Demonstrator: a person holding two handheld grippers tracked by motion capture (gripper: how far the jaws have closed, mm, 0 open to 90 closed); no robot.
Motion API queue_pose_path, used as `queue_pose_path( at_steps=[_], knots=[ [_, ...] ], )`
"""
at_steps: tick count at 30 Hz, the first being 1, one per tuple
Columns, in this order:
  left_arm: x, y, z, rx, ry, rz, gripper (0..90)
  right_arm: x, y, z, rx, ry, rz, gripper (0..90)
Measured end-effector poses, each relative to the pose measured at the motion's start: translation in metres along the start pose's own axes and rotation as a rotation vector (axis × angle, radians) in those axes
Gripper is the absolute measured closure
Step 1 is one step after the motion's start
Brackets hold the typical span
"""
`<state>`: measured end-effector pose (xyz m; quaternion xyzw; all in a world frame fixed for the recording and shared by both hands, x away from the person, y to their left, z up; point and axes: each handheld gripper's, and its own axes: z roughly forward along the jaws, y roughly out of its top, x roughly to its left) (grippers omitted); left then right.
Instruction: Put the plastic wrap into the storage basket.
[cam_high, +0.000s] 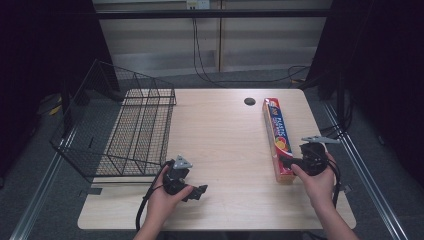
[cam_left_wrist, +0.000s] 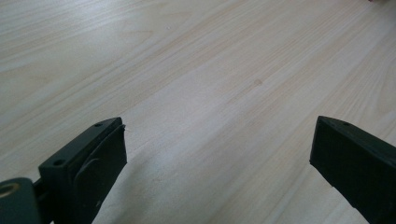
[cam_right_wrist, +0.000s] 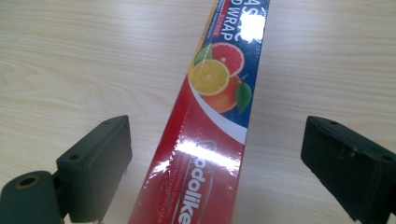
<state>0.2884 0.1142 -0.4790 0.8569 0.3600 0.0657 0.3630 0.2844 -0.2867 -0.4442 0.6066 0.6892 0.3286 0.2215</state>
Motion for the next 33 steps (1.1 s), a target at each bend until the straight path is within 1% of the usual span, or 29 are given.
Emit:
queue_pose_path(
  at_steps=[2, 3, 7, 8, 9, 10, 11, 14, 15, 16, 17, 19, 20, 21, 22, 23, 24, 26, 27, 28, 29, 31, 33],
  knots=[
    [0.000, 0.000, 0.000, 0.001, 0.001, -0.001, 3.6, 0.001, 0.000, 0.000, 0.002, -0.005, -0.001, 8.9],
    [0.000, 0.000, 0.000, 0.003, 0.000, 0.002, 3.6, 0.002, 0.000, 0.001, 0.002, -0.005, -0.018, 8.7],
    [-0.001, 0.000, -0.001, 0.004, -0.002, -0.003, 3.6, 0.004, 0.001, 0.001, 0.008, 0.007, -0.014, 8.4],
    [-0.001, 0.000, -0.001, 0.008, -0.002, 0.004, 3.6, 0.004, 0.001, 0.001, 0.008, 0.007, -0.014, 8.4],
    [-0.002, 0.001, -0.001, 0.008, -0.011, 0.002, 3.6, 0.005, 0.002, 0.001, 0.006, 0.009, -0.018, 8.3],
    [-0.002, 0.001, -0.001, 0.008, -0.011, 0.002, 3.6, 0.005, 0.002, 0.001, 0.006, 0.009, -0.018, 8.3],
    [-0.003, 0.001, 0.001, 0.006, -0.019, -0.002, 3.6, 0.004, 0.003, 0.001, 0.005, 0.018, -0.017, 7.9],
    [-0.003, 0.002, 0.002, 0.014, -0.022, 0.007, 3.5, 0.004, 0.006, 0.002, 0.006, 0.016, -0.017, 7.7],
    [-0.004, 0.002, 0.002, 0.019, -0.025, 0.009, 3.5, 0.004, 0.007, 0.002, 0.003, 0.017, -0.010, 7.6],
    [-0.005, 0.002, 0.003, 0.014, -0.026, 0.001, 3.6, 0.004, 0.008, 0.003, 0.005, 0.017, -0.010, 7.4],
    [-0.005, 0.002, 0.003, 0.016, -0.028, 0.003, 3.6, 0.005, 0.010, 0.005, 0.007, 0.021, -0.007, 7.5],
    [-0.006, 0.003, 0.005, 0.005, -0.026, 0.007, 3.6, 0.006, 0.015, 0.008, 0.005, 0.017, -0.006, 7.5],
    [-0.007, 0.003, 0.005, 0.006, -0.036, 0.007, 3.6, 0.008, 0.017, 0.010, 0.006, 0.011, -0.012, 7.5],
    [-0.007, 0.003, 0.005, 0.009, -0.037, 0.011, 3.6, 0.011, 0.024, 0.016, 0.009, 0.012, -0.008, 7.5],
    [-0.008, 0.002, 0.006, 0.006, -0.038, 0.011, 3.6, 0.011, 0.024, 0.016, 0.009, 0.012, -0.008, 7.5],
    [-0.009, 0.002, 0.005, 0.009, -0.040, 0.016, 3.6, 0.013, 0.031, 0.022, 0.014, 0.004, -0.028, 7.7],
    [-0.009, 0.002, 0.004, 0.022, -0.039, 0.017, 3.6, 0.015, 0.033, 0.024, 0.020, -0.002, -0.029, 7.8],
    [-0.010, 0.002, 0.004, 0.016, -0.038, 0.012, 3.6, 0.017, 0.036, 0.026, 0.025, -0.002, -0.033, 7.8],
    [-0.010, 0.002, 0.004, 0.022, -0.043, 0.017, 3.6, 0.019, 0.041, 0.033, 0.036, -0.006, -0.037, 8.1],
    [-0.010, 0.002, 0.004, 0.022, -0.043, 0.017, 3.6, 0.019, 0.041, 0.033, 0.036, -0.006, -0.037, 8.1],
    [-0.010, 0.001, 0.004, 0.023, -0.043, 0.018, 3.6, 0.020, 0.043, 0.035, 0.050, -0.008, -0.024, 8.1],
    [-0.011, 0.000, 0.006, 0.021, -0.049, 0.017, 3.6, 0.021, 0.048, 0.045, 0.075, -0.028, -0.020, 8.8],
    [-0.012, 0.000, 0.006, 0.021, -0.049, 0.015, 3.6, 0.021, 0.050, 0.050, 0.081, -0.032, -0.005, 9.7]
  ],
)
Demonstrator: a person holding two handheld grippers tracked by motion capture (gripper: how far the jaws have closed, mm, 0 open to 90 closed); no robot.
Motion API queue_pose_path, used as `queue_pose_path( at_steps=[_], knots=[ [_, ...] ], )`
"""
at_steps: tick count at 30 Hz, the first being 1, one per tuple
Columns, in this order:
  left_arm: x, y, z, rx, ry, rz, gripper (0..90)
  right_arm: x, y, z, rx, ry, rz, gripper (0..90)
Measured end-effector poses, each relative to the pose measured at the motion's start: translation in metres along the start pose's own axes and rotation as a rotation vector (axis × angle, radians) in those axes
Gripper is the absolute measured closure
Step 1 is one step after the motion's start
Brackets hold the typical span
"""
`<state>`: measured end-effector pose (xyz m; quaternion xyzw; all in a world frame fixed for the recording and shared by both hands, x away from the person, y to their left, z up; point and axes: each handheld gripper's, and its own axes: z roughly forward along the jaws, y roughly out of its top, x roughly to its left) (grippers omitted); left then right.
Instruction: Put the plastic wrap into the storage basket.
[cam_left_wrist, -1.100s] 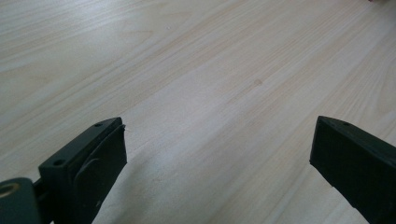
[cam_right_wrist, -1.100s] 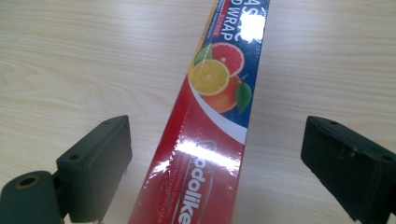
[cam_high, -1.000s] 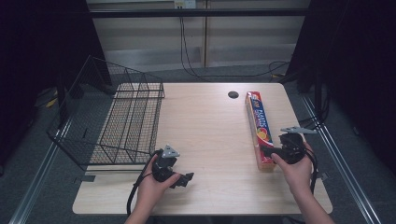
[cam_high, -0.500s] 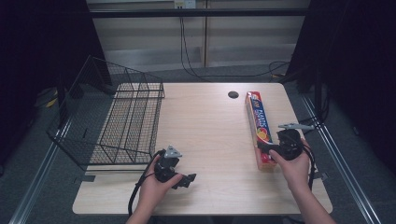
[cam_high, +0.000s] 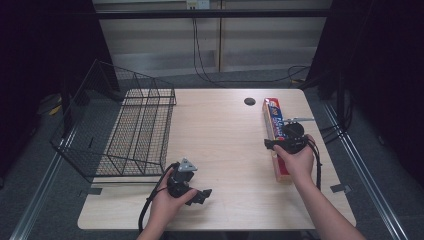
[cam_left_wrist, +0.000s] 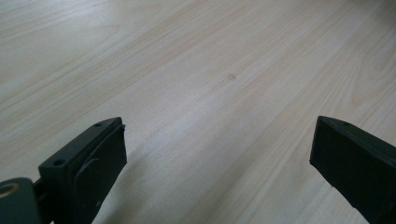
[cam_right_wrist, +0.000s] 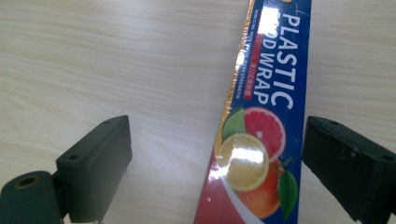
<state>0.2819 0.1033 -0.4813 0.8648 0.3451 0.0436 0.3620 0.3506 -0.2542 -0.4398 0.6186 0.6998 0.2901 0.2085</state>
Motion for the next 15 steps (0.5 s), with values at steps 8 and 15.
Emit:
queue_pose_path(
  at_steps=[8, 15],
  knots=[
    [-0.001, 0.001, 0.001, 0.002, -0.004, 0.011, 3.6, 0.000, 0.009, 0.016, 0.017, -0.068, 0.027, 10.9],
    [-0.001, 0.002, 0.002, 0.002, -0.009, 0.010, 3.6, -0.007, 0.011, 0.026, 0.042, -0.094, 0.065, 11.4]
  ],
)
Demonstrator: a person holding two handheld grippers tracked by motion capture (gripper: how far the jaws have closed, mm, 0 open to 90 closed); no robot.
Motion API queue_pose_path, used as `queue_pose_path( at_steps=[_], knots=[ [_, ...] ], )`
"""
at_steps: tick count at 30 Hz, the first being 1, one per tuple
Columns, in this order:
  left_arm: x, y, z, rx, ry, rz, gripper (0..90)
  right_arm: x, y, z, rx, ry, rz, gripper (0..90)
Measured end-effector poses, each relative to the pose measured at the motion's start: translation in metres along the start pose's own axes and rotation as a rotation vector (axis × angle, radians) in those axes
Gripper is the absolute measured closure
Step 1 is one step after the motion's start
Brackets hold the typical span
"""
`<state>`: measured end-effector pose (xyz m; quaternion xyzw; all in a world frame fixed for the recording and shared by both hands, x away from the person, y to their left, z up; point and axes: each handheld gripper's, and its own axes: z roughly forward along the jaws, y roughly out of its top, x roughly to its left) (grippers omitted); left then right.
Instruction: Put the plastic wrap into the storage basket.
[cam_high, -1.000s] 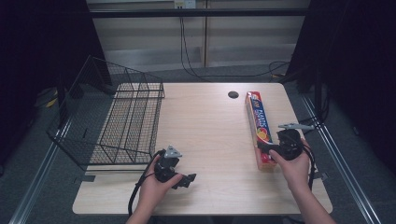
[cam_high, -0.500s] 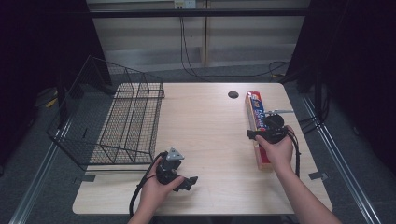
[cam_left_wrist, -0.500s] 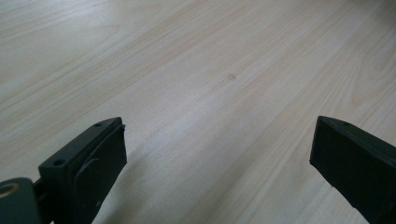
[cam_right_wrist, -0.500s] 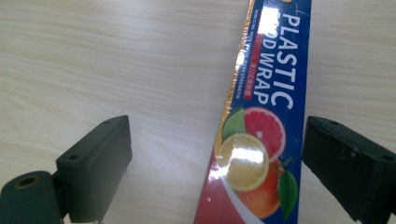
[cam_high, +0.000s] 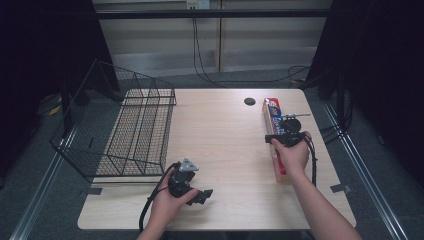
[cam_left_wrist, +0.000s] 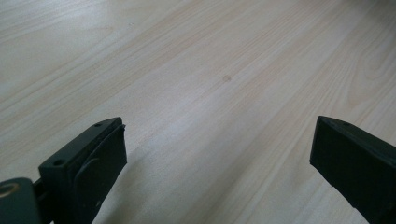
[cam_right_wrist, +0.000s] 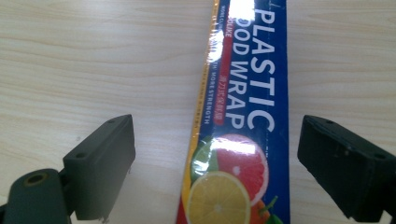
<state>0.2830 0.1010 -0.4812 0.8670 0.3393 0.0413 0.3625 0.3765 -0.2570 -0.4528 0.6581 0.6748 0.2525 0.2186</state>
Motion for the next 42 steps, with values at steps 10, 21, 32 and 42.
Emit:
queue_pose_path(
  at_steps=[10, 21, 32, 42],
  knots=[
    [-0.001, 0.000, 0.001, 0.003, -0.003, -0.002, 3.6, -0.005, 0.000, 0.002, 0.024, 0.005, 0.031, 14.0],
    [-0.001, 0.000, 0.001, 0.010, 0.000, 0.001, 3.6, -0.003, -0.003, 0.007, 0.064, 0.009, 0.050, 19.1],
    [-0.002, 0.000, 0.003, 0.008, -0.004, -0.008, 3.6, -0.006, -0.004, 0.014, 0.100, -0.011, 0.065, 29.9],
    [-0.002, 0.000, 0.002, 0.014, -0.003, -0.004, 3.6, -0.007, -0.002, 0.017, 0.122, -0.033, 0.073, 38.4]
  ],
)
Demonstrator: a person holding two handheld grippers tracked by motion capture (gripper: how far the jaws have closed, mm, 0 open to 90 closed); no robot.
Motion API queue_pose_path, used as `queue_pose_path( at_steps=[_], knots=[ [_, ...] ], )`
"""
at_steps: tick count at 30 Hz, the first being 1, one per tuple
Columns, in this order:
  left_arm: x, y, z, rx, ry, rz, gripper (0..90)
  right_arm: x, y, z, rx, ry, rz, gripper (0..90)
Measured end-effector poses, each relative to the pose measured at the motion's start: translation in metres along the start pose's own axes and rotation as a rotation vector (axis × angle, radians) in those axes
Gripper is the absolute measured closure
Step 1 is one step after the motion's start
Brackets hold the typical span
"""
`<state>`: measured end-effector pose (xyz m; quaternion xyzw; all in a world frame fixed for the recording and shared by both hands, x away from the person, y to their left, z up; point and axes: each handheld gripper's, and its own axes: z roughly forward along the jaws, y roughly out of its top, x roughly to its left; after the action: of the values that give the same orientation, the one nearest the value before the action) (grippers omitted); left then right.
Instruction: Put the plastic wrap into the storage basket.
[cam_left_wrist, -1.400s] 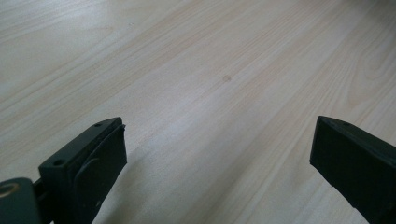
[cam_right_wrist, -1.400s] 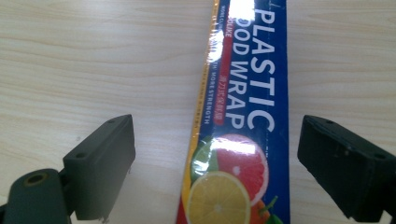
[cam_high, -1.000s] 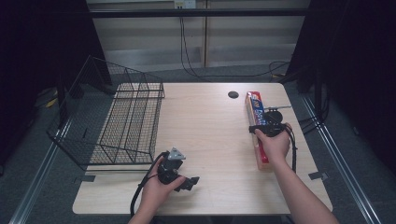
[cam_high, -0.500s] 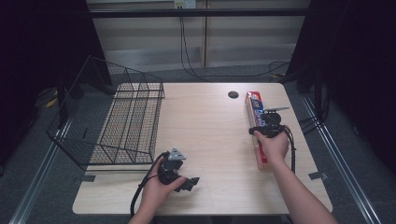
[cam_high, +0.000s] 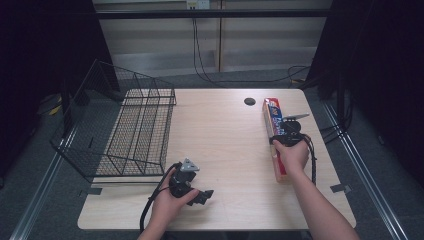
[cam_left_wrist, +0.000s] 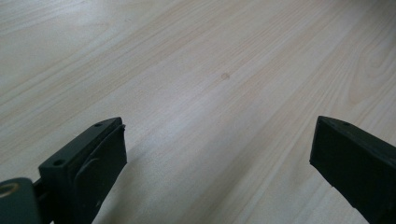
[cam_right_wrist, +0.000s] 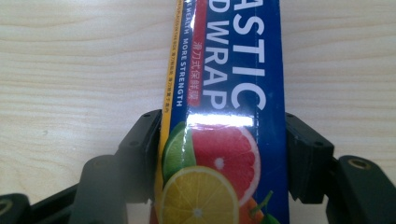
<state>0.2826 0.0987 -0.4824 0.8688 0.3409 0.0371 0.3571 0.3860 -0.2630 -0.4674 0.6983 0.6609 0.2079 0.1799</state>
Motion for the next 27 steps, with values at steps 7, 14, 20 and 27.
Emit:
queue_pose_path(
  at_steps=[7, 14, 20, 27],
  knots=[
    [0.000, 0.000, 0.000, -0.005, -0.001, 0.002, 3.6, 0.002, 0.001, -0.002, -0.003, -0.031, 0.005, 45.0],
    [0.001, 0.000, -0.001, -0.013, 0.009, -0.010, 3.6, 0.000, -0.002, -0.004, -0.039, -0.016, -0.060, 45.3],
    [0.001, 0.001, 0.000, 0.008, 0.003, 0.007, 3.6, 0.000, -0.002, -0.009, -0.078, 0.012, -0.075, 45.3],
    [-0.005, 0.006, 0.000, -0.023, -0.045, -0.009, 3.5, -0.002, 0.001, -0.023, -0.106, 0.063, -0.132, 45.4]
  ],
)
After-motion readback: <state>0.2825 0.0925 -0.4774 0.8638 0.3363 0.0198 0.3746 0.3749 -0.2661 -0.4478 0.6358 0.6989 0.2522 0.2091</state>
